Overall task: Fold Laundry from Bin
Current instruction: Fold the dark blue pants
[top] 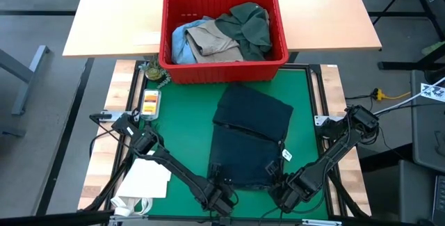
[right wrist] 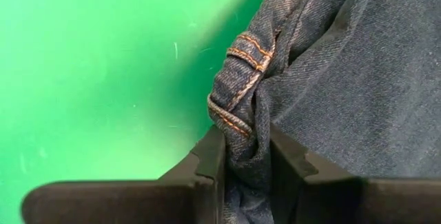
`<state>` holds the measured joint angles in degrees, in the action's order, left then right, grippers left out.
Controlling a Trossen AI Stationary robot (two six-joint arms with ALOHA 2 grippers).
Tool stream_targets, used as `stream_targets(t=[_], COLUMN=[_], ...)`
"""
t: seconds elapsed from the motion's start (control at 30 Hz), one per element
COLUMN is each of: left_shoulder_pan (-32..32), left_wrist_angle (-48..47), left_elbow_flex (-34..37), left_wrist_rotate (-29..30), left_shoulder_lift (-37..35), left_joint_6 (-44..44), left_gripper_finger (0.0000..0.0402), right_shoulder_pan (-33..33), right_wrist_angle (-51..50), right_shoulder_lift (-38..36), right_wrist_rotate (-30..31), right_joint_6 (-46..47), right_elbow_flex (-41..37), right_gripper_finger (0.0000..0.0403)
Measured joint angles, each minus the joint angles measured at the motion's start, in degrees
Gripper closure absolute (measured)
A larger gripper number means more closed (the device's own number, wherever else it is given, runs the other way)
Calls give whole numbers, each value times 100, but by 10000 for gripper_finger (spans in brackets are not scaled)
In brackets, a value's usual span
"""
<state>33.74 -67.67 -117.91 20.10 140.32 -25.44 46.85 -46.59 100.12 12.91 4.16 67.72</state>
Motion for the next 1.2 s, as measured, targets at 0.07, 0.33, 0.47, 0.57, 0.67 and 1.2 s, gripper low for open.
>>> stream_targets(t=[0.07,0.33,0.47,0.57,0.67,1.2], left_shoulder_pan=[-1,10,28,28,43,404], left_wrist_angle=[-96,-1021,-1297,-991,-1010,298], left_elbow_flex=[-121,-1045,-1679,-1560,-1690,-1708], left_wrist_rotate=[-28,-184,-347,-746,-1170,-2218], left_shoulder_lift=[15,52,51,-215,-316,-721], left_joint_6=[-4,-157,-161,-272,-618,-858], left_gripper_finger=[321,394,397,399,400,401], right_shoulder_pan=[0,0,7,56,153,918], right_wrist_angle=[0,-188,-750,-1125,-1387,-1312], right_shoulder_lift=[0,0,0,0,0,0], right_wrist_rotate=[-2,-101,-146,-190,-195,-407], right_joint_6=[19,63,63,67,141,610], right_elbow_flex=[0,123,516,896,1239,2462], right_gripper_finger=[331,331,331,331,331,331])
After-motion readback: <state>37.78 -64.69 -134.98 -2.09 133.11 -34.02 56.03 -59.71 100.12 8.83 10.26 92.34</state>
